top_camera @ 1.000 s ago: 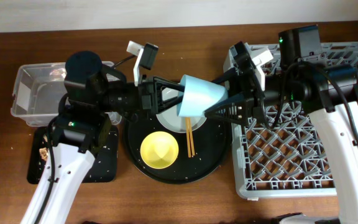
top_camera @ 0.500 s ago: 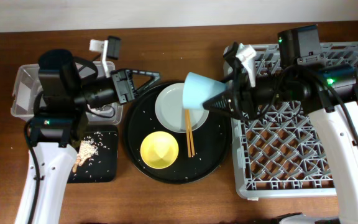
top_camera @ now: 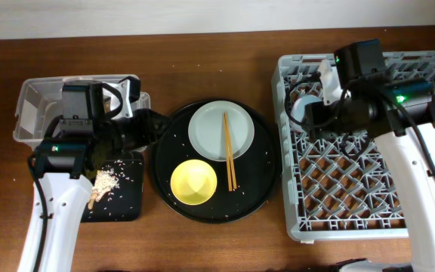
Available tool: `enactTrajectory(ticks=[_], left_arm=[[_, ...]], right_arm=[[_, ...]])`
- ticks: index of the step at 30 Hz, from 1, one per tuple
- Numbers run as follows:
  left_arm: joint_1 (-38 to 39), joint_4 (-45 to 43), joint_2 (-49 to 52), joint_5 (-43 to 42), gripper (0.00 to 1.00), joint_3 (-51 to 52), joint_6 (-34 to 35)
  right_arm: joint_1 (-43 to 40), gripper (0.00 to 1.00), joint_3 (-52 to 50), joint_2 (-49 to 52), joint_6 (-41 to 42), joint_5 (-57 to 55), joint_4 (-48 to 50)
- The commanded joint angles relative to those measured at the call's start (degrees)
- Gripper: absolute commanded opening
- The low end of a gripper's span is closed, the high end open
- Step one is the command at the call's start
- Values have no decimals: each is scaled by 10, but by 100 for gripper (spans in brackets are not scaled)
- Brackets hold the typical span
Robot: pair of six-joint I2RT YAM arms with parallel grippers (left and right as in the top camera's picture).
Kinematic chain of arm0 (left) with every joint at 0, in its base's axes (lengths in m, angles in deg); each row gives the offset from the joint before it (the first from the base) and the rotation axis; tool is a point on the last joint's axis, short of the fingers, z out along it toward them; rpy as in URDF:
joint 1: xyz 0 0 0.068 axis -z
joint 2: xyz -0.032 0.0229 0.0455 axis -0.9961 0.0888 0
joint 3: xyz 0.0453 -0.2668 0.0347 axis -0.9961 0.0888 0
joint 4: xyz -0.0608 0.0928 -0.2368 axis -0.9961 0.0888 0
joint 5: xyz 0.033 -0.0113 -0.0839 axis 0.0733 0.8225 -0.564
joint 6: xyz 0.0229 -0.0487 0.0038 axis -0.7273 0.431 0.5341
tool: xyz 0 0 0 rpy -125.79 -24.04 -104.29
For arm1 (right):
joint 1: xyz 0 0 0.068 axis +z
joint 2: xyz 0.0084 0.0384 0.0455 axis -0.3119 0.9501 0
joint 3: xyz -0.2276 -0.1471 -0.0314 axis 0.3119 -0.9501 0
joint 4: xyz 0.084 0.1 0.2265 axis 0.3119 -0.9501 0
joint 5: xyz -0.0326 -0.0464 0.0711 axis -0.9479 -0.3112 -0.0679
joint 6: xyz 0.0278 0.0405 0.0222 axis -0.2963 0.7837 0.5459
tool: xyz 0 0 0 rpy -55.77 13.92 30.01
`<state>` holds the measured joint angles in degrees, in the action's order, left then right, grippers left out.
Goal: Sort waste into correct bins and load items into the dishwasher rack
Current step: 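Place the blue cup upside down in the rack with the right gripper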
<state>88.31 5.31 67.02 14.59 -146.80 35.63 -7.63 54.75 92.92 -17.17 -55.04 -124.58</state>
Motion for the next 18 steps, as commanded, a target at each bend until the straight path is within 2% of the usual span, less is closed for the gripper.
enactTrajectory(ticks=[1, 8, 18], left_arm=[[-1, 5, -3, 22, 24, -2, -17], [0, 8, -3, 22, 23, -2, -17], [0, 16, -3, 21, 23, -2, -17]], right_arm=[[2, 43, -38, 5, 28, -56, -2], [2, 43, -97, 32, 28, -70, 20], [2, 43, -104, 36, 42, -90, 17]])
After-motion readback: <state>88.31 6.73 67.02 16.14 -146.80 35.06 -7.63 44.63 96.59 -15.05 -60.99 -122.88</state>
